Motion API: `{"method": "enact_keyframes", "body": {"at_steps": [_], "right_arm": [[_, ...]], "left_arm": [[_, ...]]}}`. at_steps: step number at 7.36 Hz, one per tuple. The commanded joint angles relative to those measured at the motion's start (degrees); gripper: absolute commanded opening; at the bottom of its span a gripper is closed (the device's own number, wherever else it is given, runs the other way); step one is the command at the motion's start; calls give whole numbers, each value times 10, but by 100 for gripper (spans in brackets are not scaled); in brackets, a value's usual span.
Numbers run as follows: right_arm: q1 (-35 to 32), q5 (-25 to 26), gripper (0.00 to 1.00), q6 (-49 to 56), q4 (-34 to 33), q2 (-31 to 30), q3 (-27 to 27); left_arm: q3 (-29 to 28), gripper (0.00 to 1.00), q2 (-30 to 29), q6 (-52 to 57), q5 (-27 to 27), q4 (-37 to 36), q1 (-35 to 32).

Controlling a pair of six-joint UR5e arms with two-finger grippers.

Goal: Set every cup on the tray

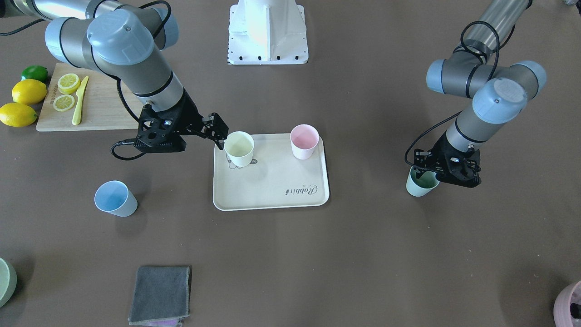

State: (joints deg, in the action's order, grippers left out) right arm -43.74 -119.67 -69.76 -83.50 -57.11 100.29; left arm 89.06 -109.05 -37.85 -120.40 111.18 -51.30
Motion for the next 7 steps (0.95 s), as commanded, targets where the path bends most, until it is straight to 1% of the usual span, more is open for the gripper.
{"method": "enact_keyframes", "body": {"at_steps": [1,2,3,4,5,6,7], "right_arm": [[-10,-6,100,2,0,-1,0],[-19,-15,100,3,0,-4,0],[-39,-28,100,22,0,-16,2],[-51,-31,100,63,0,-36,3],[-76,-35,100,114,-1,-55,-3],[-106,-55,100,168,-21,-62,-19],[-129,-55,100,213,-49,-59,-29]], "left_arm": [[3,0,-22,-5,-7,-18,-26],[16,0,-42,-6,-38,-61,-46],[56,0,-60,-8,-45,-128,-51],[82,0,-83,-41,-42,-178,-48],[84,0,-114,-103,-41,-184,-29],[75,0,-143,-161,-27,-185,22],[49,0,-184,-198,32,-185,61]]}}
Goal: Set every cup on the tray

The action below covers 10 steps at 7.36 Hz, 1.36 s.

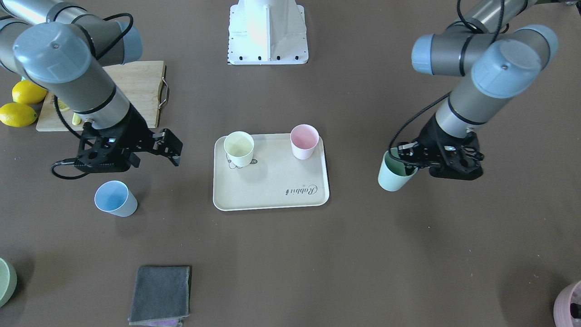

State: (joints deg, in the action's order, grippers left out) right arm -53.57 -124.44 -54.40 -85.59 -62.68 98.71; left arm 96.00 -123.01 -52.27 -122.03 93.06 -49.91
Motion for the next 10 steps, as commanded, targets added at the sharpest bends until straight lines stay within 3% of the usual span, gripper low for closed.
{"method": "enact_keyframes", "body": {"at_steps": [1,3,5,9,10], "right_arm": [[-46,-7,100,77,-33,-4,-30],[-57,-4,100,127,-17,0,-97],[-57,-4,100,128,35,-6,-134],[-58,-6,100,127,38,-19,-133],[-57,-6,100,127,38,-23,-134]], "left_arm": [[-47,0,-69,-84,62,0,74],[-80,0,-88,-101,110,11,105],[-87,0,-89,-101,112,15,119],[-132,0,-108,-102,113,48,121],[-134,81,-109,-95,113,56,114]]}}
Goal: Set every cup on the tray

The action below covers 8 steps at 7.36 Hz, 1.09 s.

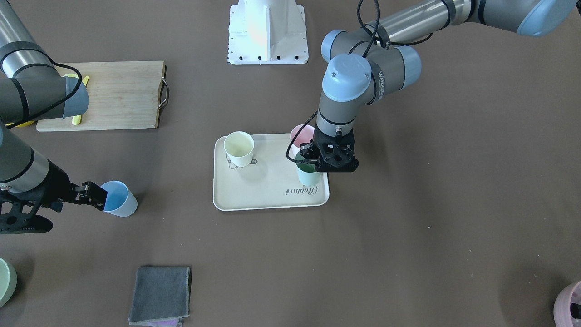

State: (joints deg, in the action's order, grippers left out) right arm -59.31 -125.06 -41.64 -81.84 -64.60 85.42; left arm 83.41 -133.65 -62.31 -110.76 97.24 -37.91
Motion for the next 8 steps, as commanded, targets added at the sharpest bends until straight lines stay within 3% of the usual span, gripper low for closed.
{"method": "enact_keyframes", "body": {"at_steps": [1,6,7,8], "right_arm": [[8,0,100,-5,1,-11,4],[53,21,99,-38,70,-47,1],[53,19,40,-38,70,-46,3],[53,19,0,-37,70,-45,2]], "left_arm": [[-5,98,-10,5,-2,14,-15],[5,98,-10,11,-15,8,-33],[11,98,-10,11,-15,7,-33],[16,98,-10,12,-15,5,-33]]}}
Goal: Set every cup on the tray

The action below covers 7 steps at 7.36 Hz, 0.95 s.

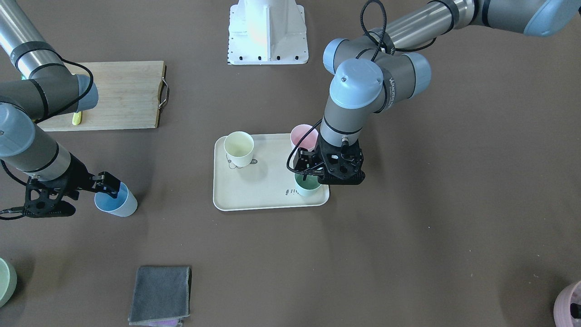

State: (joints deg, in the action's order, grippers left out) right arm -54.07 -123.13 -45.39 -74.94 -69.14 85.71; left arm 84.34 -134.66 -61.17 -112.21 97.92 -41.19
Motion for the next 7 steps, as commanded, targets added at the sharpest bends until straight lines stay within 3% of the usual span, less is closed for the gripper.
{"method": "enact_keyframes", "body": {"at_steps": [1,5,7], "right_arm": [[1,1,0,0,2,4,4],[-6,-24,0,-6,-25,10,73],[4,-21,0,-41,-145,88,107]], "left_arm": [[10,98,0,1,-2,-6,-5],[50,98,6,64,-50,-57,-58],[55,98,46,165,-73,-62,-104]]}}
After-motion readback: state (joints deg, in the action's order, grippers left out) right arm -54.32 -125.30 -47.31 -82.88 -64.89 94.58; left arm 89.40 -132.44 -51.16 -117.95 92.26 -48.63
